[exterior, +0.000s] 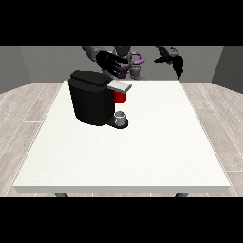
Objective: Insert the coffee pod into the coffee machine and close the lid
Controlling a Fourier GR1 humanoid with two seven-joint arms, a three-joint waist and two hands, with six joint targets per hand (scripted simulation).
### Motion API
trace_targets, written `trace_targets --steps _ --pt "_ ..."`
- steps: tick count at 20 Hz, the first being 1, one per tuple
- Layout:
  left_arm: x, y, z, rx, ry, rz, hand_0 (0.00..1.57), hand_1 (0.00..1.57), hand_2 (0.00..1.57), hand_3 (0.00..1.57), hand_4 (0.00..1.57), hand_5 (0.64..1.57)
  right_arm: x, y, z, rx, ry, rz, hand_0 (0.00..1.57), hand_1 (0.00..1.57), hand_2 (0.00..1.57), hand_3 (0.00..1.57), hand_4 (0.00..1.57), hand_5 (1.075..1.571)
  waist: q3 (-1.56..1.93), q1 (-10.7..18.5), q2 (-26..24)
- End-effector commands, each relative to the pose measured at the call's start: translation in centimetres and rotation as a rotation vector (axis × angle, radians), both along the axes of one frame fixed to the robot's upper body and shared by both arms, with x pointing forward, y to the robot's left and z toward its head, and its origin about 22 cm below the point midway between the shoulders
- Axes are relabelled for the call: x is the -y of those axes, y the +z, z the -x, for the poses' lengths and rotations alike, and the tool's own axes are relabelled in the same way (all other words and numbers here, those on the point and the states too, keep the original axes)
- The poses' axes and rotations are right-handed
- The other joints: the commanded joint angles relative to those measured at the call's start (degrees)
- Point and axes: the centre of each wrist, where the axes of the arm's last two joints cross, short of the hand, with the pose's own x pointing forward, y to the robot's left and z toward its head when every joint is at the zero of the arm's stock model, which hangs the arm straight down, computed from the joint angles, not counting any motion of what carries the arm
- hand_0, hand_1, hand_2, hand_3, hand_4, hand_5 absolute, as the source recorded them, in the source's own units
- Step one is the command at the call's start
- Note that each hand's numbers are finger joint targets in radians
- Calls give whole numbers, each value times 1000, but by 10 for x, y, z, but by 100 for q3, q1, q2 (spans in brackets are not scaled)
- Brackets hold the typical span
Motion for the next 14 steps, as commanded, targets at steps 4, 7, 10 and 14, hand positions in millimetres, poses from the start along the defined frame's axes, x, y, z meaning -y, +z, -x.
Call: trace_targets --steps 4,7,10,14 --pt "9 4 0 9 -29 6 0 0 0 0 0 1571 -8 -6 -1 31 7 -10 0 0 0 0 125 1571 2 20 -6" --pt "8 6 2 5 -24 -9 0 0 0 0 121 1571 -12 -2 2 23 105 -38 0 0 0 0 67 1571 2 -72 -308" --pt "1 -5 4 6 5 -1 0 0 0 0 202 1571 -44 -28 25 18 158 -91 0 0 0 0 259 1571 2 -215 -495" --pt "5 -35 19 -50 41 40 0 0 0 0 205 1571 -35 -77 64 -80 144 -246 0 0 0 0 286 1571 2 -518 -1020"
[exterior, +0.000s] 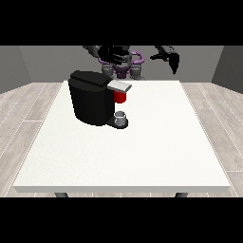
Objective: Insert the coffee pod into the coffee machine and close the lid
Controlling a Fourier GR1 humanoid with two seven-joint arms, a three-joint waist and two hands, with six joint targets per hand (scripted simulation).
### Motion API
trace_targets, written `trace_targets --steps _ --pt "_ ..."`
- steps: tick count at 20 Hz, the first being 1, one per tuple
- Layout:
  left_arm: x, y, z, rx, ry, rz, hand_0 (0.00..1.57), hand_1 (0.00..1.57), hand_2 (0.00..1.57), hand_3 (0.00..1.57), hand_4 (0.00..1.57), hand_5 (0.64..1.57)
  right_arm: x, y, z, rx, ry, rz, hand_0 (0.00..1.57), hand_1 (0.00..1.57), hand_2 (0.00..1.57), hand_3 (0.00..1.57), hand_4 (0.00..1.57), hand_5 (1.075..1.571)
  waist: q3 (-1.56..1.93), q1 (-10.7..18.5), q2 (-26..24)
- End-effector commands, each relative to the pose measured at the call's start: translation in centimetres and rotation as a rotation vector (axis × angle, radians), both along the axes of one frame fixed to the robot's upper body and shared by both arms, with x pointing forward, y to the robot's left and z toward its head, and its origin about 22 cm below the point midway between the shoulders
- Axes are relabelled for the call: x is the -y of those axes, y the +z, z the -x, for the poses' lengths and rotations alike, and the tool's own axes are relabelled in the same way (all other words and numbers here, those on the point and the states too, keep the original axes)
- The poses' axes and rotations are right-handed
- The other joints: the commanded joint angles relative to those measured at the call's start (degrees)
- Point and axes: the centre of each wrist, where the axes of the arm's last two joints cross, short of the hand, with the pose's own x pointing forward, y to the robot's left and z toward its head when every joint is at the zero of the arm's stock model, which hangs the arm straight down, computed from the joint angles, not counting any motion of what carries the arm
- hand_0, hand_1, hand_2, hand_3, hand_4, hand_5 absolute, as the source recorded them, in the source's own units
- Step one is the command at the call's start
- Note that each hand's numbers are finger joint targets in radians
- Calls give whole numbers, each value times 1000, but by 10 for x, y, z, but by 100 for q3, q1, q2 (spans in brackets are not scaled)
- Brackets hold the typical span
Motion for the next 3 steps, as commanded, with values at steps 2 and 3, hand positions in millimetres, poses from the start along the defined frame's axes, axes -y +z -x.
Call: trace_targets --steps 2,3 --pt "-4 -8 3 -1 35 24 0 0 0 0 192 1571 4 -35 31 -85 -39 -115 0 0 0 0 251 1571 1 -368 -237" --pt "-13 -14 9 -52 60 12 0 0 0 0 192 1571 9 -58 50 -132 -53 -131 0 0 0 0 157 1571 2 -498 -513"
